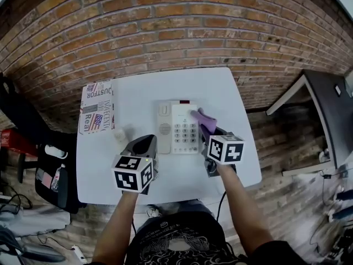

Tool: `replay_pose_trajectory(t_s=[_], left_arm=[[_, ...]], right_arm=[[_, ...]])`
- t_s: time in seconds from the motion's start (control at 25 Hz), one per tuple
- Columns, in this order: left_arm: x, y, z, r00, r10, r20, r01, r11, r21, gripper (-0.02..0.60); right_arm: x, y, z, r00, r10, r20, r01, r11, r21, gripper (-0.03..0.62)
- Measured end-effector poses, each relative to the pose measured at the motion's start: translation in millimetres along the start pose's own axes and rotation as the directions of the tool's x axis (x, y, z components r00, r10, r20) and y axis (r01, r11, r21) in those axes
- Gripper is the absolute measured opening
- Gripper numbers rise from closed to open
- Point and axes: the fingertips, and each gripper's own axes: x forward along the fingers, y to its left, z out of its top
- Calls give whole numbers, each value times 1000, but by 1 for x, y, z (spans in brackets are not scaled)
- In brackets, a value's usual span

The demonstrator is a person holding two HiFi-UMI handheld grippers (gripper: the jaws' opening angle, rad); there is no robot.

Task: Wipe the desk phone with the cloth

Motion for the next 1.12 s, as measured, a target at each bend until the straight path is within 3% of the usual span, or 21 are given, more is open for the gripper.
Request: replay_pose_trajectory(t_s=[0.64,0.88,1.12], left_arm=[[-24,5,-11,995,-101,4,101,994,32,6],[-38,7,-17,990,-140,2,140,989,51,6],[-53,13,-27,987,-162,-3,162,985,63,6]], right_arm=[[-36,13,-40,993,-119,18,118,991,69,44],[-51,20,-55,985,-167,47,159,976,148,44],[-61,32,-69,980,-175,95,144,952,270,44]])
